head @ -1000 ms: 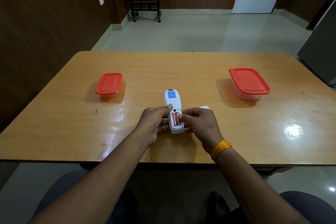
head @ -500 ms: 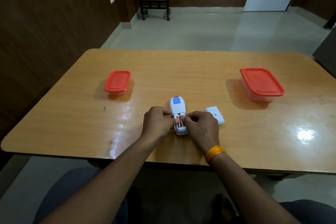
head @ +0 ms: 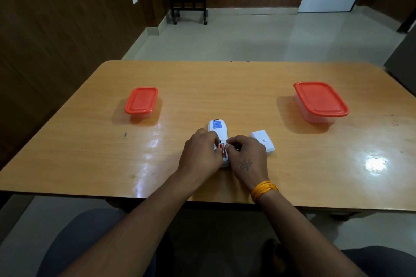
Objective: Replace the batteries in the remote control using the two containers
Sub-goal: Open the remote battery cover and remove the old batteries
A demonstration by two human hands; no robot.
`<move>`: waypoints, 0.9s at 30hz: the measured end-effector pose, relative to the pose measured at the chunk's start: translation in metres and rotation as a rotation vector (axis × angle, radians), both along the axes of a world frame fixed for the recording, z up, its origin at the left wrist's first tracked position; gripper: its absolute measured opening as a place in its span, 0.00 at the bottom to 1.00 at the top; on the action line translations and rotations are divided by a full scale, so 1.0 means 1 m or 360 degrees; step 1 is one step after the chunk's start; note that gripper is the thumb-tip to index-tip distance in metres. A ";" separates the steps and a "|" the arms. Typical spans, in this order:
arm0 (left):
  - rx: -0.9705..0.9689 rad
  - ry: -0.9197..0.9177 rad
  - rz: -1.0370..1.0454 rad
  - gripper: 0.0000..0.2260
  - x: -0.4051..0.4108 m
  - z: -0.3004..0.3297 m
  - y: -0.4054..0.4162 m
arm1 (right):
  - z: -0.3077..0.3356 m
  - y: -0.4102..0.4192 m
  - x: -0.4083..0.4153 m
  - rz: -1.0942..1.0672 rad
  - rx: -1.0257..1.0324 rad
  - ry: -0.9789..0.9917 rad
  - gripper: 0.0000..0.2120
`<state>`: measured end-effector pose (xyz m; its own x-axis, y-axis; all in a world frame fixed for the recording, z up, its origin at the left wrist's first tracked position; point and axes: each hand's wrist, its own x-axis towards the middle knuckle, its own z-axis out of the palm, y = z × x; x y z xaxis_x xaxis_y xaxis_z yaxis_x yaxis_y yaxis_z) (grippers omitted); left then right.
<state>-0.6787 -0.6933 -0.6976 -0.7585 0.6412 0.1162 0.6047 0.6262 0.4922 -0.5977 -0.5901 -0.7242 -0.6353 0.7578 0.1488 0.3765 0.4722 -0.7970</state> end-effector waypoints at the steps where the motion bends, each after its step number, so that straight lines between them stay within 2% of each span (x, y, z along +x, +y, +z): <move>1: -0.0028 0.0016 -0.0021 0.08 -0.001 0.001 0.001 | 0.000 0.001 0.000 -0.0011 -0.0012 -0.0006 0.07; 7: -0.0198 0.0045 -0.0133 0.10 0.001 0.010 0.005 | 0.001 0.003 -0.002 -0.0038 -0.0060 -0.0016 0.07; 14: -0.0325 0.0040 -0.0131 0.06 0.002 0.017 0.016 | -0.001 0.006 -0.003 0.0023 -0.0091 -0.0045 0.07; 20: -0.0024 -0.0072 -0.0039 0.05 -0.010 0.018 0.013 | 0.000 0.008 -0.003 0.0014 -0.0077 -0.0052 0.09; 27: 0.0093 -0.0066 -0.0005 0.04 -0.004 0.012 0.008 | 0.002 0.008 -0.002 0.0048 -0.0072 -0.0064 0.09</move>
